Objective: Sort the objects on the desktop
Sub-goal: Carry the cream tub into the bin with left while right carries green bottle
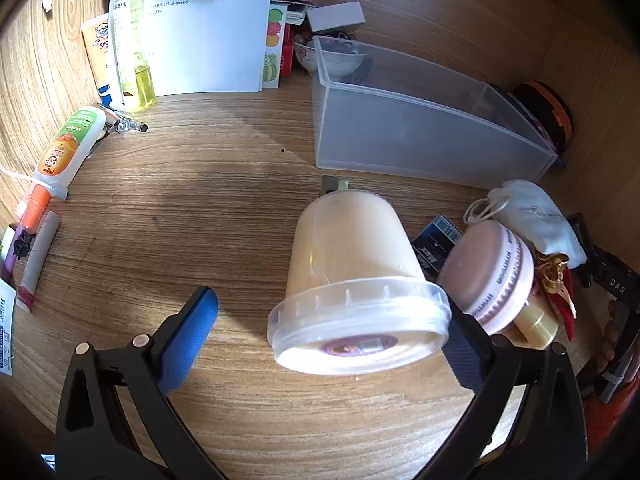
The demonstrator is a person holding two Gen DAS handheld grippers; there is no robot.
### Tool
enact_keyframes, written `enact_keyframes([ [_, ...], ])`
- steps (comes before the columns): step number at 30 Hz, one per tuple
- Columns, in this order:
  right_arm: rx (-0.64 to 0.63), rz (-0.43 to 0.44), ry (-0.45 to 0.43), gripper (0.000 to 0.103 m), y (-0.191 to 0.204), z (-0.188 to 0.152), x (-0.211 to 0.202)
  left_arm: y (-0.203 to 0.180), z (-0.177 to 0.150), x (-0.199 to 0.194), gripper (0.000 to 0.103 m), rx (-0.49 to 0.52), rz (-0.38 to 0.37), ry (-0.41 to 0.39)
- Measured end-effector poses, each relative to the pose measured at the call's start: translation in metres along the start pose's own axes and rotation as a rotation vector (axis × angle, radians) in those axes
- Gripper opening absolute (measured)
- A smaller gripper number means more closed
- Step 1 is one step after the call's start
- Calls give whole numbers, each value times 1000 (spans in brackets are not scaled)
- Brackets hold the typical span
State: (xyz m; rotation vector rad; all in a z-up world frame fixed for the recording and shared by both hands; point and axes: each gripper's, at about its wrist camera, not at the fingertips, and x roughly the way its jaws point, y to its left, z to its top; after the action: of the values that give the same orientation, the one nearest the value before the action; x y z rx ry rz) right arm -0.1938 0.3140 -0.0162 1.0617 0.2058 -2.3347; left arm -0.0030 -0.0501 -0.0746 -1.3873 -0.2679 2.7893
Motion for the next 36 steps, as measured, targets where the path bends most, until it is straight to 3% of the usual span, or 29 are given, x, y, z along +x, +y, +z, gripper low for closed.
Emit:
enact_keyframes([
  [4, -9, -2, 10, 57, -2, 1, 7, 1, 3, 3, 102, -9, 19, -6],
  [9, -37, -15, 8, 43, 2, -1, 10, -8, 5, 6, 80, 26, 46, -6],
  [14, -26, 9, 3, 38, 3, 1, 12, -8, 7, 7, 70, 33, 46, -17],
  [36, 19, 166, -123, 38, 14, 22, -37, 5, 22, -19, 70, -8, 7, -79],
])
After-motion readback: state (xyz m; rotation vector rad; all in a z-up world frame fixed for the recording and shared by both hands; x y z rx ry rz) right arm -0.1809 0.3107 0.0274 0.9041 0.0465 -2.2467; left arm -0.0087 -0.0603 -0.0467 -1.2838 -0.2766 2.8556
